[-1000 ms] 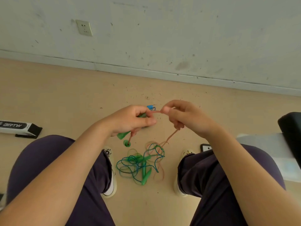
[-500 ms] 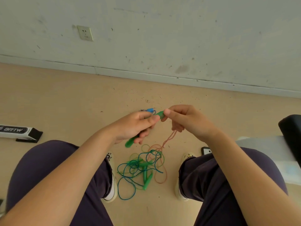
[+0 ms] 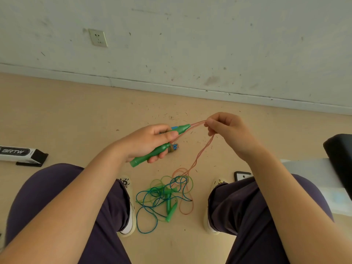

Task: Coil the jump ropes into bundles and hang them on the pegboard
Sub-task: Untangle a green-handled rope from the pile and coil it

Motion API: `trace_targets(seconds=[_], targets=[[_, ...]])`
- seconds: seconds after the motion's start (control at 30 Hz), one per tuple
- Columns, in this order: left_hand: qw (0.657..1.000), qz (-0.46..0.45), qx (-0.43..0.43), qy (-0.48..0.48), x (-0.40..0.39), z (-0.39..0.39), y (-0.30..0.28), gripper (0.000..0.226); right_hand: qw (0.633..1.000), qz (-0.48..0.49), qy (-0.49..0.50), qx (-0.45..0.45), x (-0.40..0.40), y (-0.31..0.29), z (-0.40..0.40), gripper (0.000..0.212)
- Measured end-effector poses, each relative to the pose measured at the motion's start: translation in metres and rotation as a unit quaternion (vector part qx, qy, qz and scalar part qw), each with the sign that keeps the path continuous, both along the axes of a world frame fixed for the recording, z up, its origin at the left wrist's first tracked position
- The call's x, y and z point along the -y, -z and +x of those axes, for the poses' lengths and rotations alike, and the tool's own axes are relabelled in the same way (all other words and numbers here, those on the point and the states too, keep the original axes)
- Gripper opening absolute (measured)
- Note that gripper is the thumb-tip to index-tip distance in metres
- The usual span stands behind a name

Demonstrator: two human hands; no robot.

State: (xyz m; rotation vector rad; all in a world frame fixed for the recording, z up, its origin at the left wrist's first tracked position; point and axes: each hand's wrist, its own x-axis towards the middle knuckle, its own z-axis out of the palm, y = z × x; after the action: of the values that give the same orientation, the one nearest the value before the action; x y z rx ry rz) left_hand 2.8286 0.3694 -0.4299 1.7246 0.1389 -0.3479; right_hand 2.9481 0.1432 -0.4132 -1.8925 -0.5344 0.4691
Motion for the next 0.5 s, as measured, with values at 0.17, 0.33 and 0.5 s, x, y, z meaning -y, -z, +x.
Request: trace_targets(seconds=[0.17,0.33,0.5], targets=[[1.0,0.014,-0.001,0.01,0.009,0.0,0.007,0.023,0.992,0.027,-0.102,-0.072,-0.012,0.004,-0.014,0.017],[0.999,0.016,0.006,0.034,0.007,-0.003,0.007,0.021,0.989,-0.012,-0.13,-0.065,-0.017,0.008,-0.017,0.018],[1.0,0.002,-0.002,0.021,0.0,-0.002,0.004,0.041,0.993,-0.036,-0.112,-0.028,-0.01,0.008,-0.008,0.016]])
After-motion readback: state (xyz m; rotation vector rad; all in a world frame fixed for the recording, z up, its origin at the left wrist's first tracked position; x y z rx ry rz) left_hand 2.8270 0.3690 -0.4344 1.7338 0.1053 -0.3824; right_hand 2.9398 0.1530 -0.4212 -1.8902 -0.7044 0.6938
